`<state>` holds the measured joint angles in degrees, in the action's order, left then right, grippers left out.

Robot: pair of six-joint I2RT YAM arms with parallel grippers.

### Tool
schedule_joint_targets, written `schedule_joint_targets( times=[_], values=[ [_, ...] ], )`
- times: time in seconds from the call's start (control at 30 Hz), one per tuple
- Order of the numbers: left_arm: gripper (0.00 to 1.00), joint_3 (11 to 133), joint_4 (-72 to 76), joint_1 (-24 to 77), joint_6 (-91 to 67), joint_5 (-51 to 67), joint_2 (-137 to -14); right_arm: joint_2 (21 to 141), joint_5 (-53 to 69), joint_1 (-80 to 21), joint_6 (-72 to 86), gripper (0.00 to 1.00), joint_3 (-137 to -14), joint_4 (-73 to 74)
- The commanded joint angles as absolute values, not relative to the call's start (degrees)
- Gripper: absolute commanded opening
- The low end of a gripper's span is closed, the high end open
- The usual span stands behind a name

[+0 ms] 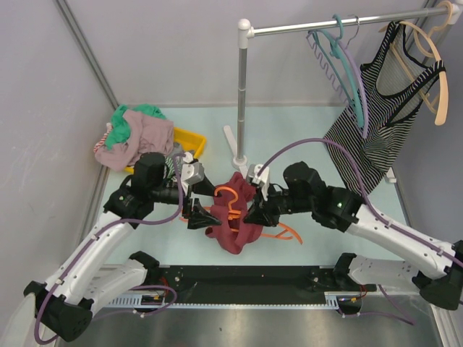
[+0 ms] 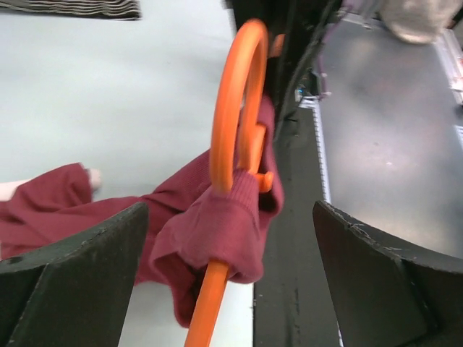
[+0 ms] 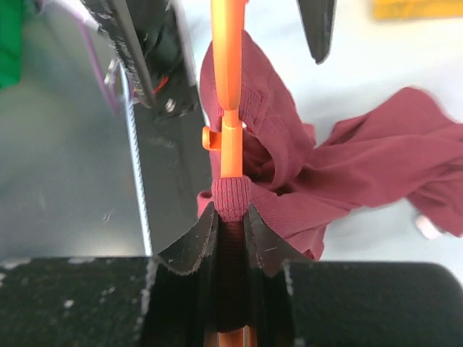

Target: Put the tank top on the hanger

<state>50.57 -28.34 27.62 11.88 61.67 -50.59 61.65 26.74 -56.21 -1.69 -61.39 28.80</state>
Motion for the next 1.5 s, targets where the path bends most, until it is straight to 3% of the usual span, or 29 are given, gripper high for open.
schedule_joint_targets(
  times=[0.0, 0.17, 0.37, 0.7, 0.97, 1.13, 1.47],
  values=[
    [0.99, 51.9, -24.4, 27.5, 10.6, 54.5, -48.9, 54.4, 18.8, -56.5, 4.3, 0.00, -57.0, 16.1],
    [1.00, 50.8, -21.2, 27.2, 7.8, 37.6, -46.6, 50.9, 13.5, -56.5, 5.9, 0.00, -54.4, 17.8],
    [0.99, 47.8, -16.5, 24.4, 5.2, 22.9, -40.9, 46.9, -1.3, -56.5, 8.9, 0.00, -54.5, 23.9],
    [0.99, 46.8, -16.0, 20.9, 3.1, 12.1, -39.9, 43.2, -23.7, -56.5, 8.1, 0.00, -64.2, 34.7],
    [0.99, 46.7, -15.8, 20.4, 2.9, 12.1, -39.7, 46.6, -35.8, -55.6, 5.6, 0.00, -76.9, 41.8],
    [1.00, 46.7, -15.8, 20.3, 2.9, 12.3, -39.7, 51.1, -36.7, -52.2, 1.6, 0.00, -85.0, 42.8],
    [0.99, 46.8, -16.1, 20.2, 2.7, 13.1, -39.6, 67.0, -19.2, -37.0, -1.5, 0.00, -102.3, 43.2]
  ],
)
